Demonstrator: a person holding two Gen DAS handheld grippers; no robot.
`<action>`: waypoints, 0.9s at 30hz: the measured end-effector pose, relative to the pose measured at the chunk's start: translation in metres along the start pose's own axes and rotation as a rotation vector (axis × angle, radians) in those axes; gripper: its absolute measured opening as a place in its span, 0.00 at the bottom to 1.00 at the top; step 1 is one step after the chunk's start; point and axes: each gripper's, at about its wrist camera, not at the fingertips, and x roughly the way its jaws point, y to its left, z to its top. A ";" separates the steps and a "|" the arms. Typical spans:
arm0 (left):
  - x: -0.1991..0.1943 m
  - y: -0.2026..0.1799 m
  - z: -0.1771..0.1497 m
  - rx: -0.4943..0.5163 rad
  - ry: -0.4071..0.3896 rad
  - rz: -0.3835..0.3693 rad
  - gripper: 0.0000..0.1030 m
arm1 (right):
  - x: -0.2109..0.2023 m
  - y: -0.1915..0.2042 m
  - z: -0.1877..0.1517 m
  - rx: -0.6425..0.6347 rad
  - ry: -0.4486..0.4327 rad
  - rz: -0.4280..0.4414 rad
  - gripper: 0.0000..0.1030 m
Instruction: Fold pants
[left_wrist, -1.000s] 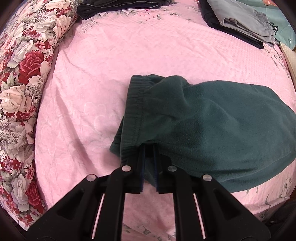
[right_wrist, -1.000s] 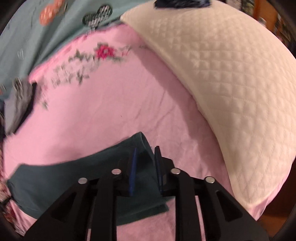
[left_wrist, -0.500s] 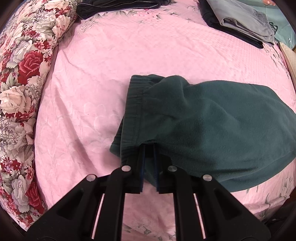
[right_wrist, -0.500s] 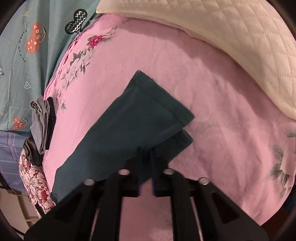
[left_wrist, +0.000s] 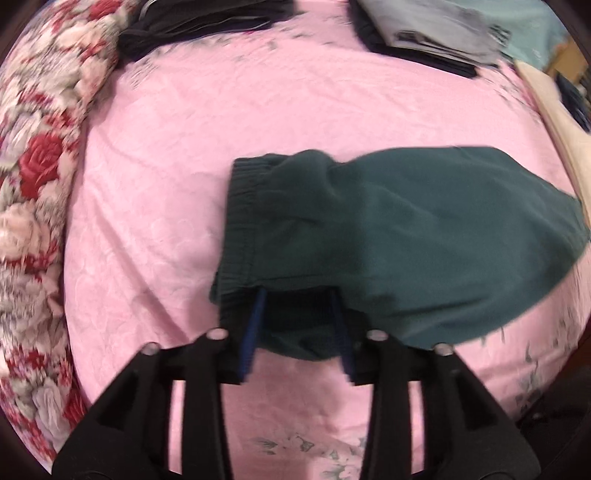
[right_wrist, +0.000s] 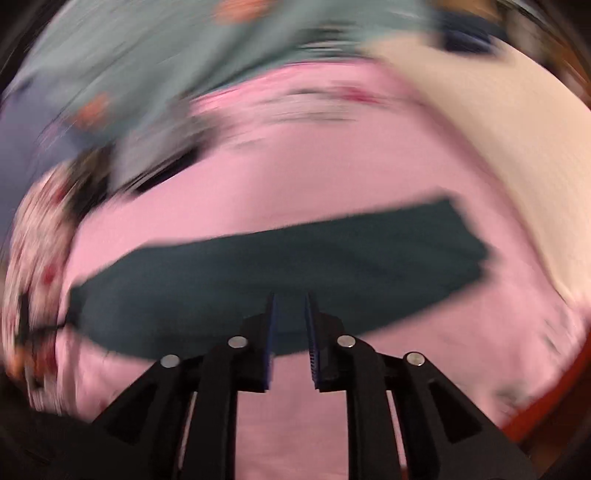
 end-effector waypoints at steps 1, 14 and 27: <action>-0.003 -0.002 -0.002 0.039 -0.014 -0.006 0.44 | 0.017 0.045 0.003 -0.133 0.007 0.044 0.17; -0.009 0.033 -0.010 0.152 -0.085 -0.052 0.60 | 0.151 0.264 -0.047 -0.931 0.115 0.070 0.17; -0.037 0.037 -0.023 0.103 -0.177 -0.131 0.60 | 0.134 0.279 -0.059 -0.827 0.060 0.079 0.01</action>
